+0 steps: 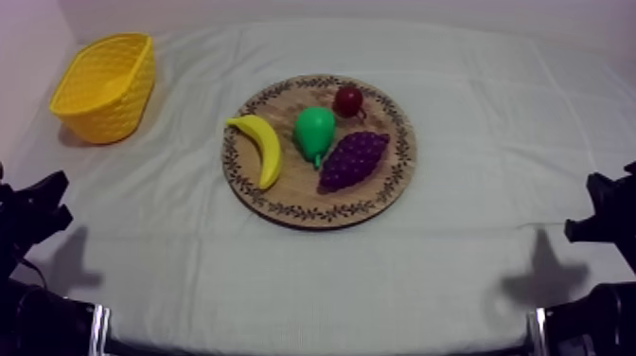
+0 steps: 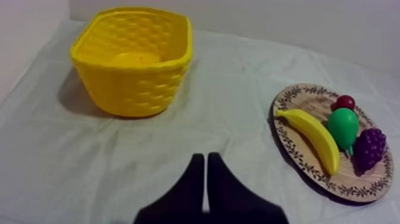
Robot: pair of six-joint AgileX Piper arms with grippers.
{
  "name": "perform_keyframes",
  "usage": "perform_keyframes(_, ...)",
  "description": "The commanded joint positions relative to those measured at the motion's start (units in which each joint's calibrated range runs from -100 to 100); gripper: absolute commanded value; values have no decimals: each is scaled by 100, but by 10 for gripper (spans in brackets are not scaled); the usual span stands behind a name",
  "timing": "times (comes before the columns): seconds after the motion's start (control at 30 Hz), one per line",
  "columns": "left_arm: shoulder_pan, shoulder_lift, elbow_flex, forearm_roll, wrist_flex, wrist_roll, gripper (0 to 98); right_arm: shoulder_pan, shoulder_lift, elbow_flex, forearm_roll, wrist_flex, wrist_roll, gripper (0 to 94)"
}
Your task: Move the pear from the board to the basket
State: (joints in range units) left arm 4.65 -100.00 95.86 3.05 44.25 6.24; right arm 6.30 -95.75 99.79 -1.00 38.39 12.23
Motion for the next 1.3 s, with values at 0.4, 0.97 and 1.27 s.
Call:
perform_keyframes(0.4, 1, 0, 1, 1, -2, 8, 1, -2, -1, -1, 0, 0, 0, 3)
perform_keyframes(0.97, -12, 0, 1, -7, -2, 11, 1, -2, -1, -1, 0, 0, 1, 3)
perform_keyframes(1.27, -13, 0, -131, -12, 127, -194, 0, -2, -1, -1, 0, 0, 1, 3)
